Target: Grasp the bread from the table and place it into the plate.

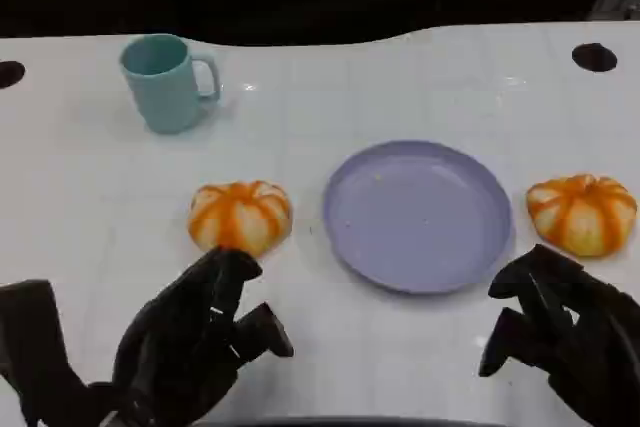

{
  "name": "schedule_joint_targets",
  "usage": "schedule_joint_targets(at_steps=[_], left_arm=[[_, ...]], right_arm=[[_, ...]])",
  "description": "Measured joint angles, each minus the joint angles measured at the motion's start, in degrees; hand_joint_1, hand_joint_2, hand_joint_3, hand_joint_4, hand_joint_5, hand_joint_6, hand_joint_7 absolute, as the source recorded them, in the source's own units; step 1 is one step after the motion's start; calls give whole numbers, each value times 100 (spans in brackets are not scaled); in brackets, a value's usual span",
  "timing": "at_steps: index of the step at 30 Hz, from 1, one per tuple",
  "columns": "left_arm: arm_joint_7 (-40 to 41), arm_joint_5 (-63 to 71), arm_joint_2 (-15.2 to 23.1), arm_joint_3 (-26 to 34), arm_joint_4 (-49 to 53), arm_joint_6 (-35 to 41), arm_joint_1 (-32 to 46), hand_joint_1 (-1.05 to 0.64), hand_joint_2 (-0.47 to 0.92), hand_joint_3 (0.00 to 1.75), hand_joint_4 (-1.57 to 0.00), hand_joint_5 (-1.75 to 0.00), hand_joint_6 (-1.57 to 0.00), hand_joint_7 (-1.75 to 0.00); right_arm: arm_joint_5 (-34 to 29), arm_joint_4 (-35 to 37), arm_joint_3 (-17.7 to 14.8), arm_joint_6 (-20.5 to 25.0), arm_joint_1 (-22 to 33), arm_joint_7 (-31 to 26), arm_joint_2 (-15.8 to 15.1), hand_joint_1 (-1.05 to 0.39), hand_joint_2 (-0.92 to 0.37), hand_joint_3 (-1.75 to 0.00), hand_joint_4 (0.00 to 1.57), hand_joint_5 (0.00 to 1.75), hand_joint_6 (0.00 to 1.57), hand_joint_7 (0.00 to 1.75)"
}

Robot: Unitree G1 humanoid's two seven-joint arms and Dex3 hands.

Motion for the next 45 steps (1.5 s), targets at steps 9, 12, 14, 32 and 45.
schedule_joint_targets(at_steps=[9,12,14,32,45], left_arm=[[-1,103,41,-47,-27,-1,36,-56,92,36,-81,-175,-61,-175],[-1,106,41,-47,-27,-1,36,-56,92,36,-81,-175,-61,-175],[-1,106,41,-47,-27,-1,36,-56,92,36,-81,-175,-61,-175],[-214,1710,575,-578,123,-1279,-279,-51,92,25,-59,-134,-57,-84],[-294,4316,1604,-1173,583,-3276,-1029,-50,92,6,-16,-90,-54,-10]], right_arm=[[-2,3,1,-7,-6,7,0,-43,-92,-40,64,175,50,162],[-2,4,1,-11,-8,10,0,-43,-92,-40,64,175,49,163],[-2,4,1,-12,-9,10,0,-43,-92,-40,64,175,49,163],[-16,78,23,-113,-82,40,6,-44,-92,-39,65,175,49,163],[-2,231,-63,-114,-178,11,61,-43,-92,-37,65,175,50,162]])
